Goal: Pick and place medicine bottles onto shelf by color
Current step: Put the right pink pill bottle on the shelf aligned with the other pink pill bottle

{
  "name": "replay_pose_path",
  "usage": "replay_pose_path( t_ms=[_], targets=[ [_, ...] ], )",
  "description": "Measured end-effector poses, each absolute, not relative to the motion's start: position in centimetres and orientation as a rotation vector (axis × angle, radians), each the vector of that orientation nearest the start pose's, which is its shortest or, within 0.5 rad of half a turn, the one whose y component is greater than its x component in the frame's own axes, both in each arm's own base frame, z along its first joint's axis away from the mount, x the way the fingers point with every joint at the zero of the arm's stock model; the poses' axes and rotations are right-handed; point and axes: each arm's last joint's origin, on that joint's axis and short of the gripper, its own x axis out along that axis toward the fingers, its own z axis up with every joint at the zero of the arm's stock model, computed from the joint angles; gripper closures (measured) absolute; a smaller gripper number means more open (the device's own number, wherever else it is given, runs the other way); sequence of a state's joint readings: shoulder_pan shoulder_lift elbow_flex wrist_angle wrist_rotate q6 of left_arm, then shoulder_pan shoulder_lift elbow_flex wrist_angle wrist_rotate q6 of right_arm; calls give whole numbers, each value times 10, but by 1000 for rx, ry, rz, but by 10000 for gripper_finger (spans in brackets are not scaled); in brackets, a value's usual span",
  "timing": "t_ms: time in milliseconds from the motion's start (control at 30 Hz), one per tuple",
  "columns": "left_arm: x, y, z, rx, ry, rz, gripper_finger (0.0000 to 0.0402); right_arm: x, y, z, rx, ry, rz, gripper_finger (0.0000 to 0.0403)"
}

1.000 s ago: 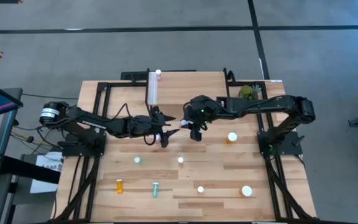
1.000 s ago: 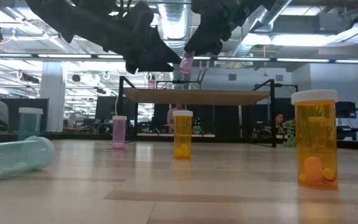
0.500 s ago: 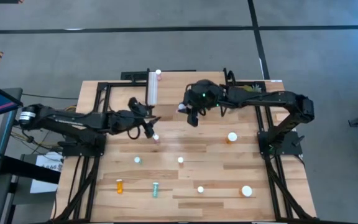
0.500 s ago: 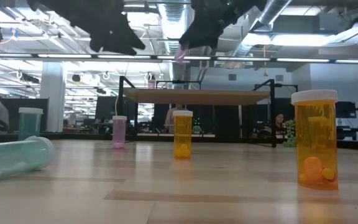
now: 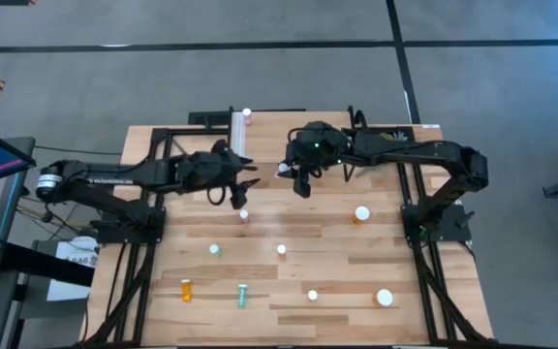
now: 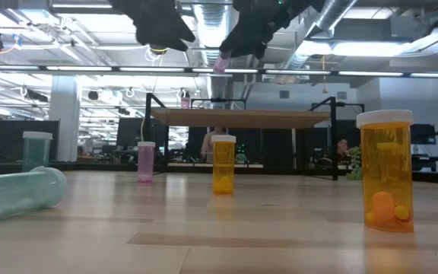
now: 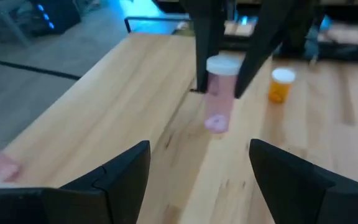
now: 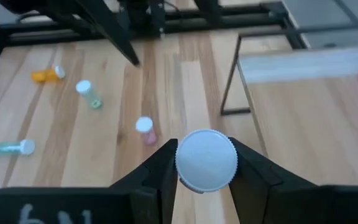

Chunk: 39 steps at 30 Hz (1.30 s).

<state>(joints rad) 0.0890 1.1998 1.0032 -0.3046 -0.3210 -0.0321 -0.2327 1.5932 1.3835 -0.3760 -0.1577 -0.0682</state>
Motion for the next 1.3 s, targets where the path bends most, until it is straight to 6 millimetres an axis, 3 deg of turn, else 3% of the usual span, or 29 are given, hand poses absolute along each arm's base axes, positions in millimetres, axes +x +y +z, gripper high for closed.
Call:
replay_pose_path(
  t_ms=[167,300,500,633,1000,1300],
  targets=[
    [271,44,329,100,627,467,139,351,-81,325,28,543,-57,263],
    [269,53,337,115,641,517,139,349,-93,327,14,520,-88,261],
    [260,66,340,100,647,577,139,345,-114,332,10,463,-141,260],
    [270,76,336,64,622,507,139,343,-122,333,22,450,-133,261],
    [304,88,317,83,562,420,139,346,-113,332,25,456,-94,261],
    [313,89,314,83,525,420,139,345,-111,331,28,470,-90,261]
  ],
)
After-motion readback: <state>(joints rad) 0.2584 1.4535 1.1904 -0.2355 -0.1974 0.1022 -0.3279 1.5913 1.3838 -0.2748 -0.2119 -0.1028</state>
